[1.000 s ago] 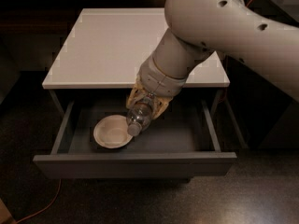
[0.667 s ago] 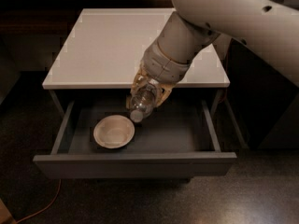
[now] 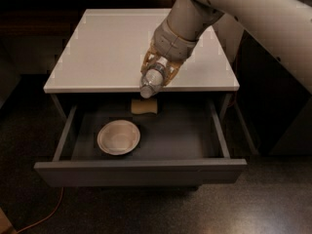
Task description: Pick water bottle from top drawer and place on counter
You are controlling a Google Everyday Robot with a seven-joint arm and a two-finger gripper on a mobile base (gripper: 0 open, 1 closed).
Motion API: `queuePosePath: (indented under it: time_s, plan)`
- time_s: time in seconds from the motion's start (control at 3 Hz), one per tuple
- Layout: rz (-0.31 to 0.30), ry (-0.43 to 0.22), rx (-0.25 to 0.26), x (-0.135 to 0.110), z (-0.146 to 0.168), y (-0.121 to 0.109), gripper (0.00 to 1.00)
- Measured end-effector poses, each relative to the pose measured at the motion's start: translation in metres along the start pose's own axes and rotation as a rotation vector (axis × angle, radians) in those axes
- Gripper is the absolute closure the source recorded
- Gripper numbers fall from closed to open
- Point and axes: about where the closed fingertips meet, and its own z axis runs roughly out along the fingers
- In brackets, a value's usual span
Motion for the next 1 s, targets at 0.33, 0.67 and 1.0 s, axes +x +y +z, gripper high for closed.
queuePosePath:
  time_s: [0.33, 0.67, 1.0]
  plan:
    - [-0.003, 0.005, 0.000, 0.004, -0.001, 0.000, 1.00]
    - [-0.016, 0.026, 0.002, 0.017, -0.003, 0.000, 1.00]
    - [-0.035, 0.061, 0.002, 0.042, -0.003, 0.006, 1.00]
